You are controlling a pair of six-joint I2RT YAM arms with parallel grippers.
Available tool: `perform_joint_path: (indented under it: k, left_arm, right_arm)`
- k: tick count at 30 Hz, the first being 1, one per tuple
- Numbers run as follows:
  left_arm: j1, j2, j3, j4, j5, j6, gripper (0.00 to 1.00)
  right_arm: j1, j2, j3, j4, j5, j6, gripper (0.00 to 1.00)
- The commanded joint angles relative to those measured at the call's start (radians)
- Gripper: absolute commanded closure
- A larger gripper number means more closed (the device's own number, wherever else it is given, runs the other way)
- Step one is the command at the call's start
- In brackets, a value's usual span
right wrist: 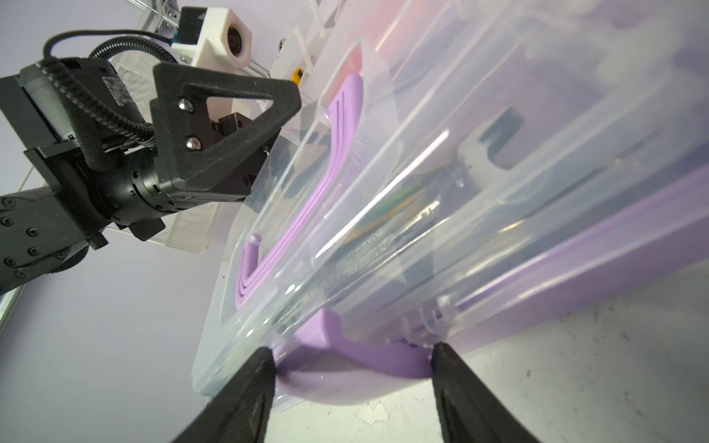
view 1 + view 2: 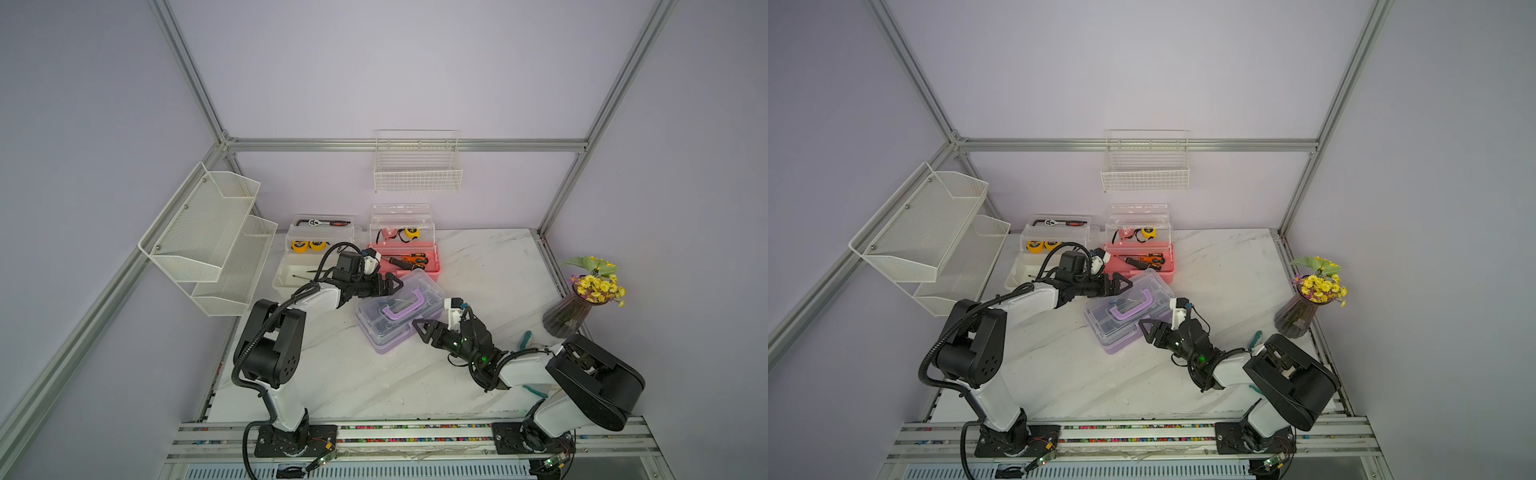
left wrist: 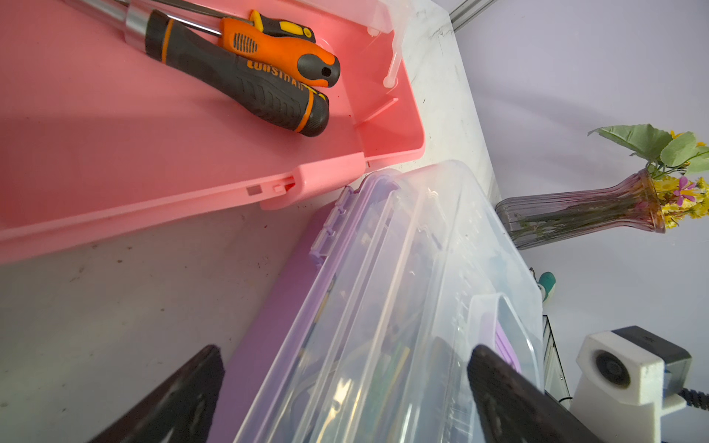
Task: Close toolboxes
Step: Fasten the toolbox latch on the toolbox.
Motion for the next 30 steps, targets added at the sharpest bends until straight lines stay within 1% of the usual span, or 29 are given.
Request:
perform_joint_path:
  k: [1,5,8,17,20,26,30]
  left_arm:
    - [-0.006,-0.017,-0.042,-0.041,-0.004,0.008,0.0]
    - [-0.008,-0.02,-0.045,-0.042,-0.003,0.008,0.0]
    - [-0.007,-0.023,-0.046,-0.041,-0.003,0.008,0.0]
    - [-0.007,-0.018,-0.041,-0.041,-0.003,0.007,0.0]
    - [-0.007,-0.017,-0.041,-0.039,-0.003,0.007,0.0]
    - [-0.008,-0.024,-0.042,-0.04,-0.002,0.006,0.0]
    - [-0.008,-0.029,-0.046,-0.04,-0.006,0.008,0.0]
  right_arm:
    - [0.002,0.029,0.026,-0.003,0.012,0.02,0.34]
    - [0.002,0.057,0.019,-0.007,0.024,0.041,0.34]
    - [0.002,0.057,0.029,-0.056,0.036,0.054,0.34]
    - [0.002,-0.044,0.057,-0.26,0.106,0.08,0.33]
    - [0.002,-0.042,0.051,-0.237,0.11,0.085,0.33]
    - [0.002,0.021,0.07,-0.203,0.092,0.074,0.33]
    - [0.002,0.015,0.072,-0.203,0.099,0.057,0.33]
